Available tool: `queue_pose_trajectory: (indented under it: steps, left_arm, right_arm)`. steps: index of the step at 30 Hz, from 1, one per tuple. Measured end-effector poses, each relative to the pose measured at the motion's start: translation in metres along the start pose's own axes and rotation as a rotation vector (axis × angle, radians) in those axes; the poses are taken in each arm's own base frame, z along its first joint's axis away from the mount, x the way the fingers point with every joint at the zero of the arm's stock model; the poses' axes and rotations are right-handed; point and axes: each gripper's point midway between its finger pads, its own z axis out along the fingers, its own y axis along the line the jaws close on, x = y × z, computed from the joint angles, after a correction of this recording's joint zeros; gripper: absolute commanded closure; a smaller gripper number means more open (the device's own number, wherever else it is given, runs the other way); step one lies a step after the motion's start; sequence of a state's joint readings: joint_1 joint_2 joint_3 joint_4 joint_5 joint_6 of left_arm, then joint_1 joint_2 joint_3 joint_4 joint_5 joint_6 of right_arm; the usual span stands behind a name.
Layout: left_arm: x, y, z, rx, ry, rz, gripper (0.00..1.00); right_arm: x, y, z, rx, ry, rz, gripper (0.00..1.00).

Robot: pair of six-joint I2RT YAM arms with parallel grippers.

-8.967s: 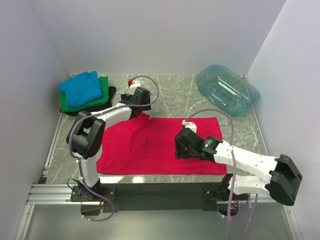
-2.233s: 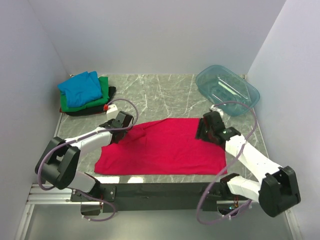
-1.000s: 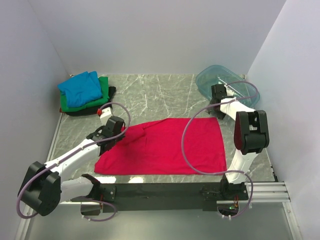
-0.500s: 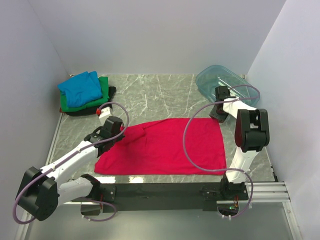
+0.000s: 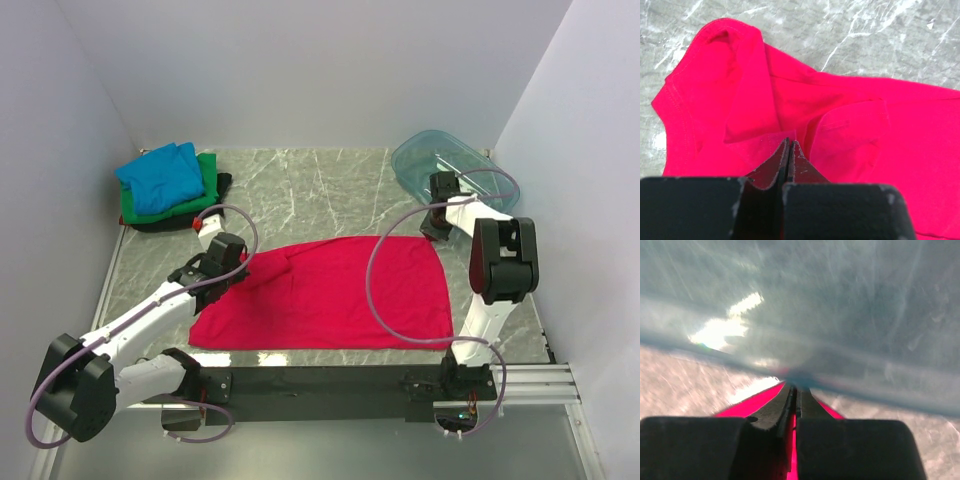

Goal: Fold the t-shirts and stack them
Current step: Fold the tshirt

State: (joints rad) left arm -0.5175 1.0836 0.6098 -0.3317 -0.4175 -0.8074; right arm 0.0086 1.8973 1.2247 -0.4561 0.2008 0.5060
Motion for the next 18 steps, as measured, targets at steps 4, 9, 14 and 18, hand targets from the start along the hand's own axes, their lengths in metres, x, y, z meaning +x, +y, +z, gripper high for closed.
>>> queue_pose_trajectory:
  steps: [4, 9, 14, 18]
  left_arm:
    - [0.001, 0.005, -0.002, -0.022, 0.002, -0.011, 0.99]
    - [-0.011, 0.010, -0.012, -0.032, -0.047, -0.059, 0.99]
    - [-0.016, 0.020, -0.015, -0.077, -0.079, -0.098, 0.99]
    - [-0.017, 0.034, -0.017, -0.122, -0.102, -0.128, 0.99]
  right_arm:
    - [0.020, -0.014, -0.012, -0.002, 0.010, -0.017, 1.00]
    - [0.040, -0.033, -0.037, -0.006, 0.007, -0.039, 1.00]
    - [0.046, -0.043, -0.058, -0.019, -0.028, -0.053, 1.00]
    - [0.050, -0.051, -0.073, -0.022, -0.050, -0.053, 1.00]
